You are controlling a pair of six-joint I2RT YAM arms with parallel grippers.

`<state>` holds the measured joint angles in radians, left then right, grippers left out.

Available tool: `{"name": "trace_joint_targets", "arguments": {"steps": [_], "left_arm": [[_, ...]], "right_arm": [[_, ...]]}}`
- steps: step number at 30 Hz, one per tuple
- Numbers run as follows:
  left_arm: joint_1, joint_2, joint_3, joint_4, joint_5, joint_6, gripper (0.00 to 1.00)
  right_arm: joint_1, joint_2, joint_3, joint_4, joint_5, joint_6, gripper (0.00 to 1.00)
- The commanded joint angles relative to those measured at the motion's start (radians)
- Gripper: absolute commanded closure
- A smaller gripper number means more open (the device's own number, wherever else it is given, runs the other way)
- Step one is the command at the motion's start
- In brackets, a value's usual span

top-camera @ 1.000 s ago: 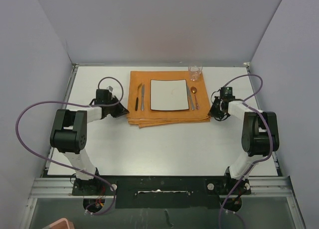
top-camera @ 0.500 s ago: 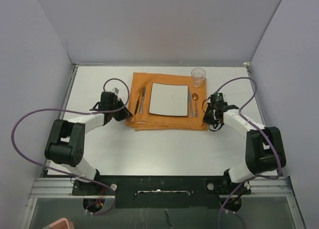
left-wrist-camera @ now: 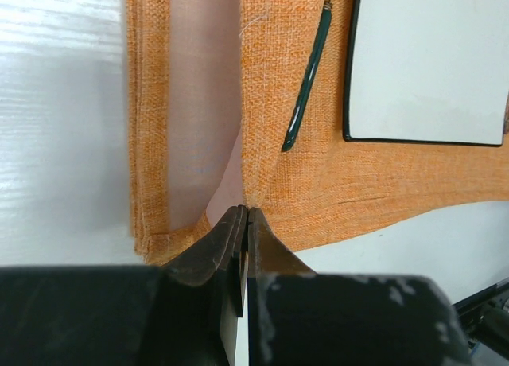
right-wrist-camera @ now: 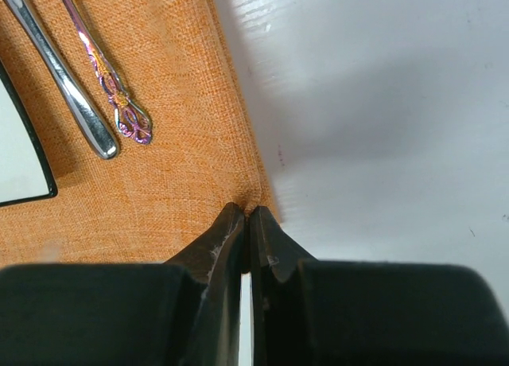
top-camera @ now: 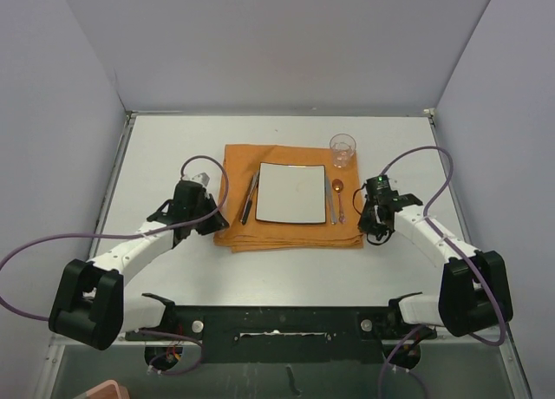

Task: Set the dinner table for one person
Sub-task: Move the napkin to the center of the board.

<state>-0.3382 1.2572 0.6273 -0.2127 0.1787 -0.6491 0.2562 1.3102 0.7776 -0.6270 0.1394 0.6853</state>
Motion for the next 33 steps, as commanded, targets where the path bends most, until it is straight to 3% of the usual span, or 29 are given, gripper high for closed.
{"name": "trace_joint_targets", "arguments": {"steps": [1,16,33], "left_arm": [[-0.015,-0.037,0.025,-0.073,-0.043,0.024,1.00],[-0.075,-0.125,0.054,-0.235,-0.202,0.031,1.00],[-0.178,-0.281,-0.052,-0.358,-0.283,-0.065,1.00]], "right_arm": [[0.004,-0.029,0.025,-0.068,0.048,-0.003,1.00],[0.008,-0.130,-0.011,-0.151,0.063,0.009,1.00],[0.052,-0.246,-0.063,-0.247,0.080,0.041,1.00]]}}
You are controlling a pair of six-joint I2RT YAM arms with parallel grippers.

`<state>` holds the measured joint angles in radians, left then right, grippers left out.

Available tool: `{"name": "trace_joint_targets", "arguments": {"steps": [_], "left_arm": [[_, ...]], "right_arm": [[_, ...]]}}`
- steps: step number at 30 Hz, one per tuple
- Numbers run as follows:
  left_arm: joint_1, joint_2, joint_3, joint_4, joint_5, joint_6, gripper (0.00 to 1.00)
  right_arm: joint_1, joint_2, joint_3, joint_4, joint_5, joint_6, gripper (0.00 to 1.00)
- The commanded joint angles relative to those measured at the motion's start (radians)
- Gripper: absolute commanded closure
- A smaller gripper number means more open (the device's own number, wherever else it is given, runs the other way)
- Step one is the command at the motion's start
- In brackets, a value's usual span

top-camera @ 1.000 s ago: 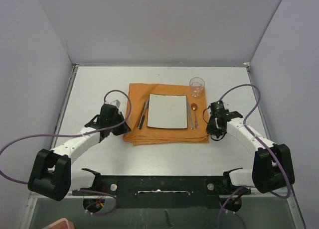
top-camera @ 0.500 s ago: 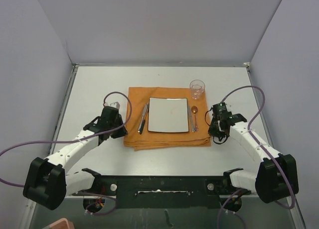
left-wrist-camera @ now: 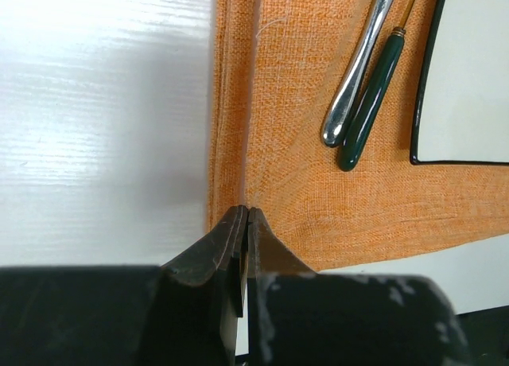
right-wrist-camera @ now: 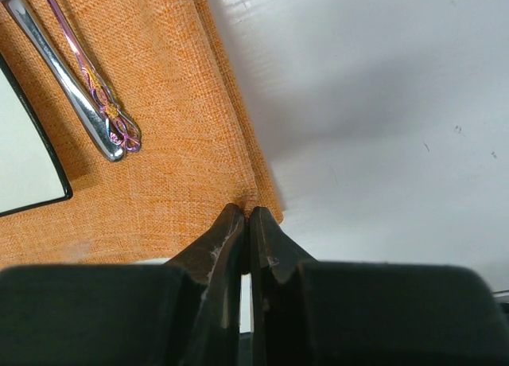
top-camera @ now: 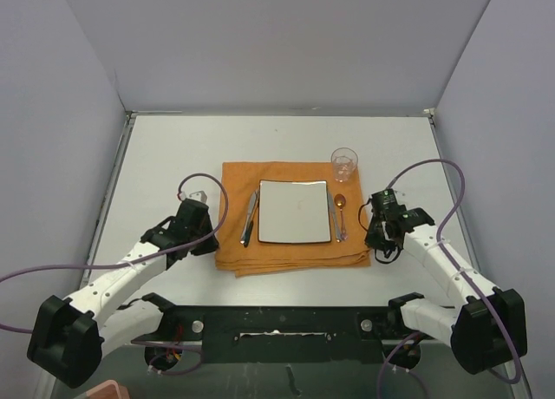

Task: Set the dinner table for one person
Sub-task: Move the napkin to the center of the board.

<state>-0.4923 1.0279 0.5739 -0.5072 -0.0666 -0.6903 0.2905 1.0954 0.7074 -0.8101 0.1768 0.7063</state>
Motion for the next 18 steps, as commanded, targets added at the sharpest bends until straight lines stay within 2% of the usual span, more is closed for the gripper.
{"name": "trace_joint_targets", "arguments": {"steps": [1,18], "left_arm": [[-0.030,-0.059,0.001,-0.070,-0.044,-0.029,1.00],[-0.079,-0.111,-0.003,-0.154,-0.099,-0.087,1.00]], "right_arm": [[0.022,-0.030,0.009,-0.070,0.045,0.025,1.00],[0.102,-0.047,0.030,-0.161,0.097,0.126,1.00]]}}
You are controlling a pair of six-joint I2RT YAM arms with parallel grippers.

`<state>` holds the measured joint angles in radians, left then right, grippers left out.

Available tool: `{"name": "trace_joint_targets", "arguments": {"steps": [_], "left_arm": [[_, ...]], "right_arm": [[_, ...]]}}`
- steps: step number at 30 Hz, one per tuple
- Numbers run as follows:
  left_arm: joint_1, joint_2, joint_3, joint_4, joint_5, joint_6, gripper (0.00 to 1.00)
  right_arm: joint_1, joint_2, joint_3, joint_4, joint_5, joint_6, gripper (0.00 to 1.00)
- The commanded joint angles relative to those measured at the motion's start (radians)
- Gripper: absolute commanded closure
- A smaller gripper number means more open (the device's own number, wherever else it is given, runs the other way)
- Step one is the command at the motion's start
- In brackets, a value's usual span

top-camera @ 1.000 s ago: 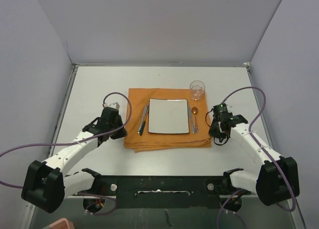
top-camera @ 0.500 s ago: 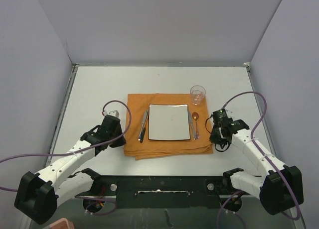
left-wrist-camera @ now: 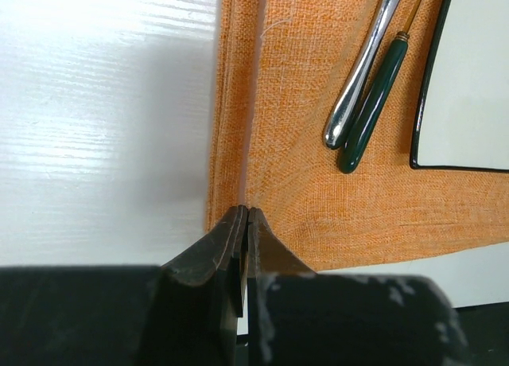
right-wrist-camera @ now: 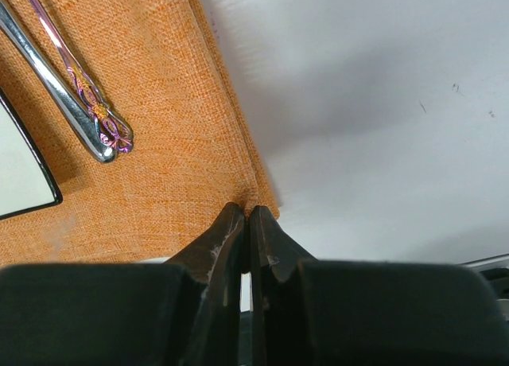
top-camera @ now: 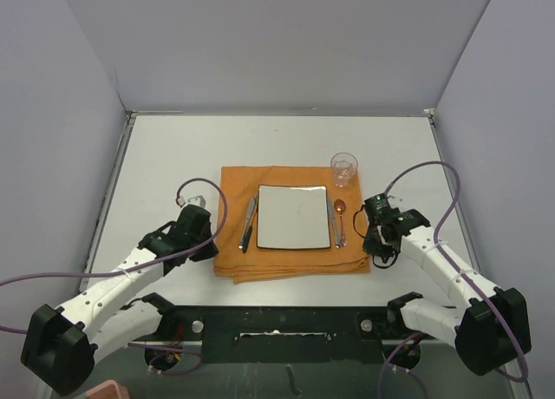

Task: Set the dinner table for one person
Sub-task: Move the napkin to the center of the board.

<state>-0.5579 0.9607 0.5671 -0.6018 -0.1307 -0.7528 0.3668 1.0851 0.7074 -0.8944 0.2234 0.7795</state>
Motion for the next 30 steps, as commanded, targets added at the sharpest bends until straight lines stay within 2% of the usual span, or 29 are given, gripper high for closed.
{"name": "trace_joint_targets", "arguments": {"steps": [1,15,16,17,20,22,25,30], "left_arm": [[-0.018,-0.050,0.002,-0.067,-0.040,-0.031,1.00],[-0.051,-0.070,0.015,-0.155,-0.099,-0.107,1.00],[-0.054,-0.070,0.019,-0.159,-0.104,-0.109,1.00],[-0.054,-0.067,0.026,-0.165,-0.113,-0.111,0.97],[-0.053,-0.050,0.049,-0.169,-0.124,-0.106,0.66],[-0.053,-0.030,0.079,-0.168,-0.140,-0.095,0.55],[-0.054,0.013,0.138,-0.145,-0.174,-0.062,0.49],[-0.055,0.119,0.278,-0.035,-0.181,0.070,0.48]], "right_arm": [[0.032,-0.044,0.026,-0.084,0.051,0.068,1.00],[0.062,-0.050,0.012,-0.130,0.068,0.147,1.00],[0.063,-0.046,0.014,-0.130,0.070,0.147,0.96],[0.062,-0.043,0.018,-0.130,0.072,0.148,0.90],[0.076,-0.032,0.051,-0.129,0.090,0.138,0.66],[0.087,-0.018,0.082,-0.127,0.109,0.123,0.59],[0.102,0.017,0.140,-0.098,0.143,0.086,0.57],[0.109,0.082,0.270,-0.048,0.213,-0.023,0.58]]}}
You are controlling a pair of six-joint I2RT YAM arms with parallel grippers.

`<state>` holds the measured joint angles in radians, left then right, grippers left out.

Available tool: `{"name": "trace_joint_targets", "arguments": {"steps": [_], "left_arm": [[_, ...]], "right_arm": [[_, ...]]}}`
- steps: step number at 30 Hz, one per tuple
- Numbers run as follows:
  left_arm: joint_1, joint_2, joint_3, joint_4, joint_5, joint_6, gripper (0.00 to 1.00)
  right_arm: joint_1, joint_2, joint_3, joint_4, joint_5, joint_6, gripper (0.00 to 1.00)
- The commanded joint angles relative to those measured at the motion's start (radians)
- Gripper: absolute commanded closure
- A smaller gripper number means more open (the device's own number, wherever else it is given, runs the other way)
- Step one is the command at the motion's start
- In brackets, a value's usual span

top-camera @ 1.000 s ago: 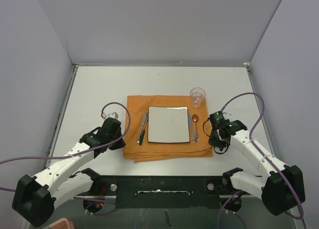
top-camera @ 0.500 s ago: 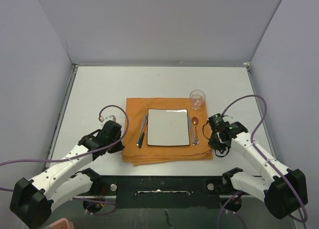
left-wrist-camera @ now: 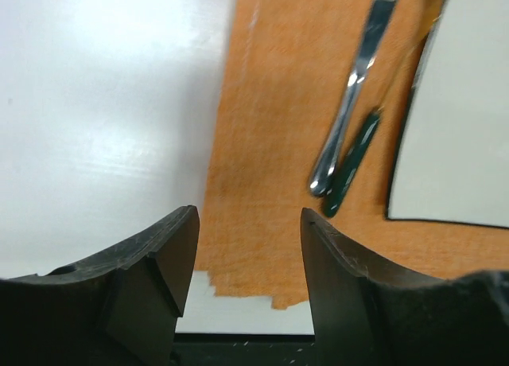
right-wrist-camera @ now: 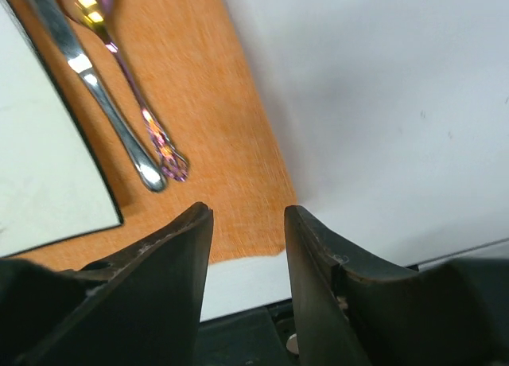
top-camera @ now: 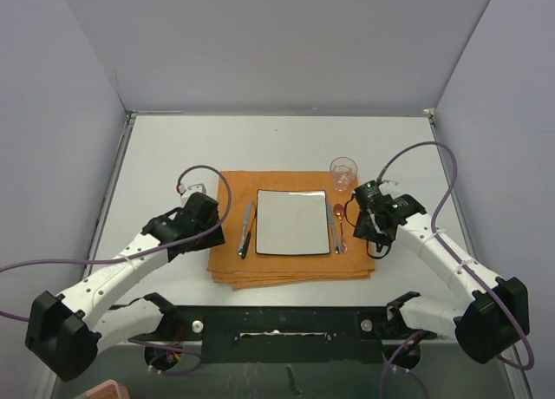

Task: Set the dinner table for one person
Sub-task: Move the napkin to the center of the board, then adjust the knife on the napkin.

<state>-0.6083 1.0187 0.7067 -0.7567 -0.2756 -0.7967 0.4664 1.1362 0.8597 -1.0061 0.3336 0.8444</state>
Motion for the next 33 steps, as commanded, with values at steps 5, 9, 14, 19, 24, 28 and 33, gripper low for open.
{"name": "trace_joint_targets", "arguments": {"steps": [5,9,14,19,24,28,33], "left_arm": [[-0.005,0.191,0.228,0.228,0.051,0.219,0.49],[-0.012,0.290,0.238,0.307,0.124,0.264,0.50],[-0.049,0.403,0.234,0.355,0.179,0.297,0.57],[-0.090,0.449,0.208,0.386,0.186,0.308,0.59],[-0.100,0.490,0.188,0.395,0.183,0.317,0.59],[-0.113,0.522,0.170,0.407,0.165,0.324,0.59],[-0.120,0.549,0.164,0.417,0.127,0.324,0.59]], "right_arm": [[0.011,0.049,0.206,0.103,0.099,-0.147,0.58],[0.015,0.029,0.233,0.124,0.063,-0.146,0.58],[0.018,-0.010,0.233,0.164,0.012,-0.164,0.60],[0.020,-0.029,0.271,0.217,-0.030,-0.260,0.59],[0.020,-0.037,0.304,0.203,-0.033,-0.284,0.59],[0.020,-0.065,0.308,0.199,-0.036,-0.286,0.59],[0.019,-0.077,0.314,0.176,-0.032,-0.301,0.59]]}}
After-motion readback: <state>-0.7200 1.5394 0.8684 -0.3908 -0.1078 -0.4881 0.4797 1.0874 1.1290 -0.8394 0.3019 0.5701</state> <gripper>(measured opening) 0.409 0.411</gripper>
